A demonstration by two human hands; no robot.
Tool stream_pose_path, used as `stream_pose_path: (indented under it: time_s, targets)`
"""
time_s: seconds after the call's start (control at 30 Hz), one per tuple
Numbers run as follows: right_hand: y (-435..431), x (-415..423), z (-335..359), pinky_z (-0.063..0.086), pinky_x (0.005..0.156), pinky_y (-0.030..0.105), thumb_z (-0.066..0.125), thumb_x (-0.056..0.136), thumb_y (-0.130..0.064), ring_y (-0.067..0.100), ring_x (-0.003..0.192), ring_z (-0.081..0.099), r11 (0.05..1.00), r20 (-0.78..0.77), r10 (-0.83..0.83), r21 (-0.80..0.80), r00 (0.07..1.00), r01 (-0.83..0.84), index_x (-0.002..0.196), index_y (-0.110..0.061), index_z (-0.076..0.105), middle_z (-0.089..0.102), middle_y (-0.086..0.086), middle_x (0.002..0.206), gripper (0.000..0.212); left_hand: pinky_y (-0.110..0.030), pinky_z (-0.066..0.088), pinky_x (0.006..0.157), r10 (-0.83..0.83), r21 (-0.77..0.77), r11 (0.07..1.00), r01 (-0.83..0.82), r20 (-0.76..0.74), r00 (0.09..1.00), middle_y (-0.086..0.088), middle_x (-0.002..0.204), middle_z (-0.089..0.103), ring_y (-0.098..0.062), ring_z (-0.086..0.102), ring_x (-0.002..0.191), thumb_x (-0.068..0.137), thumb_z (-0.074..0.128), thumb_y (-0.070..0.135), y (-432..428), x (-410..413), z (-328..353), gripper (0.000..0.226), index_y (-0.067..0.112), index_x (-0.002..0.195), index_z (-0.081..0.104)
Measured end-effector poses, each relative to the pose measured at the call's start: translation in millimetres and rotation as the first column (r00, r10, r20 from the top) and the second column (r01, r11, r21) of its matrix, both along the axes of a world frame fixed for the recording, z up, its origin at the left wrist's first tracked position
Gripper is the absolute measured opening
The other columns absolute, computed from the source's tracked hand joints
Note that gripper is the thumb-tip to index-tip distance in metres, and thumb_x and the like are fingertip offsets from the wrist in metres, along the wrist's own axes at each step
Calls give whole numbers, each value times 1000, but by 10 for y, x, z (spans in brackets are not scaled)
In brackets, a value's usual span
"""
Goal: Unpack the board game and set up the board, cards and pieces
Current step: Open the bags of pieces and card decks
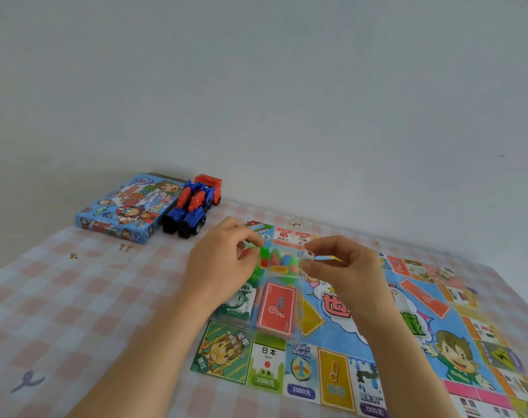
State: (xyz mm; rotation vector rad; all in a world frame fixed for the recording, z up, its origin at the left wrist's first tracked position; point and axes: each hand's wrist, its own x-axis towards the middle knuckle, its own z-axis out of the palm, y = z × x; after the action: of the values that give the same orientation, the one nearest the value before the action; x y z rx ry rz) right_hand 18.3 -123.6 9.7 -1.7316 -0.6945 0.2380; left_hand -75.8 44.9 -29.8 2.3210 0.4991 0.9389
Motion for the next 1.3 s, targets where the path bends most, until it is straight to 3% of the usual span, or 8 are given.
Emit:
stream_pose_path:
  time_s: [0.17,0.3,0.47,0.73,1.03,1.2,1.3]
  targets:
    - [-511,323,106,50,57,9,79,72,-8,3,66,69,956,161,-163,-218,973,196,85,-27,74,73,-11,76,24,-25,48,64,-51,12,999,51,20,998,16,89,56,-2,56,78,82,69,18,-10,11,-7,10,27,86,69]
    - [-660,418,39,41,52,1,79,72,-7,4,72,65,863,239,-60,-476,969,171,82,-24,74,70,-10,73,20,-26,48,67,-69,12,998,68,27,997,16,90,57,-2,56,80,81,70,16,-31,34,-13,12,28,84,68]
    - [-639,435,-15,38,52,6,80,70,-7,3,68,58,806,237,-1,-575,971,141,82,-27,76,68,-10,76,24,-36,53,67,-83,-8,996,83,36,996,14,89,59,-8,59,75,79,71,17,-23,23,-34,11,28,82,70]
    - [-653,472,-62,37,49,2,80,71,-9,4,70,61,809,239,-42,-561,970,174,90,-21,77,69,-9,77,23,-38,53,68,-78,-31,996,79,39,996,14,89,60,-9,60,76,79,70,18,-41,22,-29,9,26,82,70]
    - [-664,496,-91,39,56,6,81,70,-11,5,76,63,811,214,-57,-559,975,170,96,-22,76,70,-9,83,29,-36,52,71,-4,-15,1000,5,100,995,13,88,59,-7,58,79,81,68,13,-11,29,-25,17,30,83,67]
    - [-586,421,-20,48,63,16,78,74,-19,4,77,63,897,329,-236,-287,914,335,86,-27,75,69,-11,78,14,-26,48,69,123,-110,988,-105,168,978,13,92,58,-2,56,79,84,65,13,13,26,5,14,26,87,68]
    - [-321,237,-57,48,64,18,72,79,-16,3,74,63,931,379,-224,-190,898,313,81,-25,75,69,-15,76,9,-18,44,68,153,-186,976,-117,192,969,13,95,59,2,55,79,86,63,14,16,24,42,15,29,87,65]
